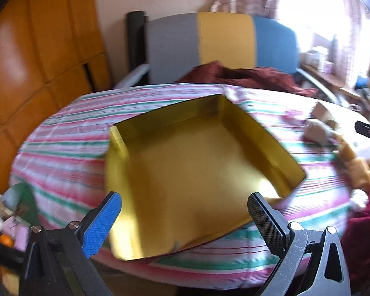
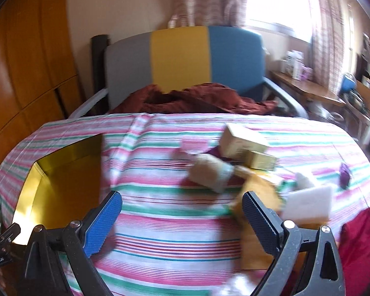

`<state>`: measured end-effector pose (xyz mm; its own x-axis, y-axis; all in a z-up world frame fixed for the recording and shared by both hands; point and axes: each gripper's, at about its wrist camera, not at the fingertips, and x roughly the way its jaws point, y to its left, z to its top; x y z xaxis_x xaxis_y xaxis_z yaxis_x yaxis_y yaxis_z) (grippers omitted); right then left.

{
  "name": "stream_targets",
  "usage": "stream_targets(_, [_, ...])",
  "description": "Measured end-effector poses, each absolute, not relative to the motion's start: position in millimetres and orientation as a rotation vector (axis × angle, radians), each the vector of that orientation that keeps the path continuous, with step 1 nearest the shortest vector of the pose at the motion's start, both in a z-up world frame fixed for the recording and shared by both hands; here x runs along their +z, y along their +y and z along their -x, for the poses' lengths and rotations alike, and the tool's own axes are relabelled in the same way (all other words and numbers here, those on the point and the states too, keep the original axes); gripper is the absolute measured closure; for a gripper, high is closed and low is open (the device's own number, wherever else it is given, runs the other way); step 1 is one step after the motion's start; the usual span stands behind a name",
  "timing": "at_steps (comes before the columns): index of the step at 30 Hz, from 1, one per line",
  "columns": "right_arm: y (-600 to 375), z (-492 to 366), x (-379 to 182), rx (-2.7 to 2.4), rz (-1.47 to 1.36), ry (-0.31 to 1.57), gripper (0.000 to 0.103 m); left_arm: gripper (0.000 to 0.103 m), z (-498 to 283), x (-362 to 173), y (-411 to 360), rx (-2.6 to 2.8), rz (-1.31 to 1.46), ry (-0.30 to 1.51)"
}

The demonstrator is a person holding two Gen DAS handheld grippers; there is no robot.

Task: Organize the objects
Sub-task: 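Grasp a clear plastic-wrapped bundle with the left tool while the right tool reaches the pile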

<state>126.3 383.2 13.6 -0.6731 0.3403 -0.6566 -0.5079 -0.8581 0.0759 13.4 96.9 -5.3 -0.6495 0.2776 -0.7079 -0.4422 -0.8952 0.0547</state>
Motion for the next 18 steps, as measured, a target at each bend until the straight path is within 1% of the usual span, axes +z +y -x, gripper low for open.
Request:
stream_targets(3, [413.0,-150.8,20.7,2.399,0.863,0.388,0.003,0.000,-13.3,-5.3,116.0,2.396,1.018,0.303])
stream_targets(7, [448.5,-185.6,29.2,2.300,0.810,0.446,0.003,0.000,-23.4,-7.0,155.0,2.260,0.987,0.365])
stream_targets(11, [470.0,-216.3,34.1,2.224,0.783,0.450,0.003,0.000,-42.7,-3.7,206.2,2.117,0.915,0.469])
stream_targets(18, [482.0,-243.0,32.0,2.170,0.793,0.447,0.003,0.001,-77.0,-13.9,294.4,1.829,0.892,0.539])
